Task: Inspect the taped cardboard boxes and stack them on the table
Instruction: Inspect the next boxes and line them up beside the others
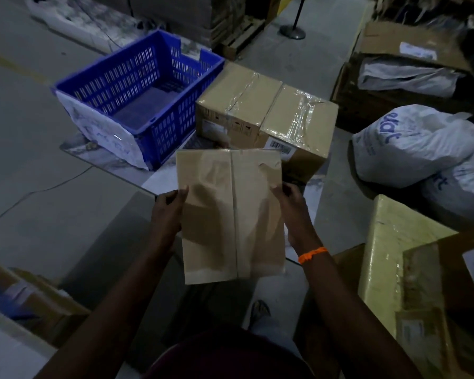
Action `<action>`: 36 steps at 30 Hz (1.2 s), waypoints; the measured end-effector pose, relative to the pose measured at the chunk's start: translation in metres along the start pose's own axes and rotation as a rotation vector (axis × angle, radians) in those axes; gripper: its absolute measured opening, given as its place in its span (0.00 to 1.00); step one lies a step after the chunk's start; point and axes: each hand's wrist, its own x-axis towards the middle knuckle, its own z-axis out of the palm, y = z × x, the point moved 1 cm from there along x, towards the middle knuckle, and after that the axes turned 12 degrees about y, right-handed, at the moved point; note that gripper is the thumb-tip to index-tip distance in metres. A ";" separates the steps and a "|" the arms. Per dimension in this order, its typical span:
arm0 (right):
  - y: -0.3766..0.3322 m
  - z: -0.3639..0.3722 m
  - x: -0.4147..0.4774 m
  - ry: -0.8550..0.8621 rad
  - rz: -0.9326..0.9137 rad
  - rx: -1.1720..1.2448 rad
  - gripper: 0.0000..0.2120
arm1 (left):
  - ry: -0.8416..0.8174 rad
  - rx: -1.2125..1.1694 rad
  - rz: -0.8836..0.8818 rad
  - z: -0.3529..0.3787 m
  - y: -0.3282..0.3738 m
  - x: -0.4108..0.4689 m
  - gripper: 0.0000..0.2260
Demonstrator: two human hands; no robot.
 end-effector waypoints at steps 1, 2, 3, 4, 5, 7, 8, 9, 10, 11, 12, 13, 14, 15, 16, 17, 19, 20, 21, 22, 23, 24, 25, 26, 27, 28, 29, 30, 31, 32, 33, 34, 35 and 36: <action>-0.008 -0.002 -0.004 0.028 -0.022 0.037 0.13 | -0.003 -0.060 0.002 0.000 0.007 -0.004 0.37; -0.017 -0.003 -0.008 0.053 -0.055 0.061 0.15 | -0.023 -0.111 0.024 0.000 0.016 -0.009 0.37; -0.024 -0.006 -0.010 0.085 -0.082 0.078 0.16 | -0.042 -0.164 0.049 0.002 0.026 -0.014 0.37; -0.032 -0.009 -0.015 0.112 -0.124 0.096 0.15 | -0.051 -0.216 0.065 0.004 0.035 -0.019 0.36; -0.038 -0.015 -0.014 0.126 -0.171 0.100 0.12 | -0.050 -0.266 0.067 0.005 0.042 -0.021 0.35; -0.047 -0.024 -0.016 0.108 -0.204 0.087 0.10 | -0.049 -0.326 0.077 0.009 0.049 -0.021 0.29; -0.049 -0.028 -0.017 0.097 -0.199 0.069 0.12 | -0.049 -0.315 0.091 0.012 0.051 -0.022 0.24; -0.049 -0.032 -0.017 0.089 -0.184 0.091 0.16 | -0.048 -0.297 0.099 0.014 0.049 -0.022 0.19; -0.050 -0.036 -0.021 0.107 -0.136 0.142 0.18 | -0.052 -0.288 0.088 0.017 0.048 -0.027 0.17; -0.048 -0.038 -0.022 0.133 -0.077 0.206 0.19 | -0.057 -0.291 0.068 0.021 0.046 -0.033 0.17; -0.046 -0.042 -0.026 0.158 -0.036 0.243 0.19 | -0.071 -0.290 0.046 0.024 0.045 -0.043 0.17; -0.040 -0.046 -0.028 0.190 -0.005 0.247 0.19 | -0.087 -0.284 0.034 0.027 0.041 -0.051 0.18; -0.034 -0.048 -0.032 0.209 0.024 0.244 0.20 | -0.104 -0.269 0.016 0.031 0.035 -0.058 0.19; -0.028 -0.053 -0.035 0.227 0.047 0.250 0.23 | -0.127 -0.260 -0.001 0.033 0.028 -0.063 0.19; -0.021 -0.056 -0.037 0.231 0.075 0.258 0.29 | -0.148 -0.246 -0.014 0.034 0.023 -0.069 0.19; -0.015 -0.061 -0.038 0.236 0.090 0.263 0.38 | -0.164 -0.225 -0.018 0.034 0.018 -0.072 0.20; -0.003 -0.069 -0.038 0.258 0.102 0.279 0.47 | -0.195 -0.165 -0.007 0.037 0.012 -0.075 0.21; 0.001 -0.073 -0.040 0.258 0.104 0.283 0.46 | -0.207 -0.137 0.000 0.038 0.012 -0.076 0.21; 0.004 -0.076 -0.041 0.251 0.103 0.278 0.45 | -0.214 -0.116 0.010 0.038 0.012 -0.076 0.21; 0.007 -0.078 -0.040 0.245 0.100 0.262 0.46 | -0.221 -0.098 0.024 0.039 0.014 -0.076 0.20; 0.010 -0.079 -0.040 0.248 0.097 0.251 0.49 | -0.231 -0.084 0.035 0.038 0.015 -0.074 0.19; 0.013 -0.079 -0.039 0.251 0.091 0.255 0.53 | -0.245 -0.063 0.046 0.038 0.016 -0.072 0.19; 0.013 -0.078 -0.039 0.252 0.090 0.253 0.55 | -0.264 -0.038 0.051 0.037 0.017 -0.070 0.22; 0.015 -0.078 -0.039 0.255 0.083 0.241 0.55 | -0.283 -0.014 0.050 0.036 0.019 -0.068 0.26; 0.017 -0.078 -0.039 0.264 0.084 0.236 0.54 | -0.289 0.006 0.043 0.035 0.020 -0.066 0.31; 0.019 -0.078 -0.039 0.268 0.087 0.238 0.52 | -0.290 0.018 0.034 0.035 0.022 -0.066 0.34; 0.019 -0.077 -0.040 0.271 0.096 0.239 0.49 | -0.285 0.021 0.030 0.035 0.023 -0.065 0.36; 0.019 -0.078 -0.040 0.276 0.104 0.240 0.43 | -0.284 0.026 0.026 0.035 0.025 -0.065 0.36; 0.018 -0.078 -0.041 0.291 0.110 0.239 0.36 | -0.286 0.031 0.021 0.036 0.027 -0.065 0.36; 0.017 -0.079 -0.040 0.304 0.107 0.244 0.29 | -0.295 0.037 0.019 0.038 0.028 -0.066 0.35; 0.015 -0.080 -0.040 0.318 0.100 0.248 0.25 | -0.307 0.040 0.018 0.041 0.029 -0.068 0.33; 0.011 -0.083 -0.040 0.334 0.087 0.248 0.23 | -0.320 0.036 0.014 0.045 0.030 -0.069 0.30; 0.004 -0.086 -0.041 0.358 0.074 0.246 0.21 | -0.334 0.027 0.006 0.049 0.030 -0.072 0.27; -0.004 -0.091 -0.042 0.381 0.053 0.238 0.18 | -0.348 0.014 -0.009 0.053 0.030 -0.073 0.26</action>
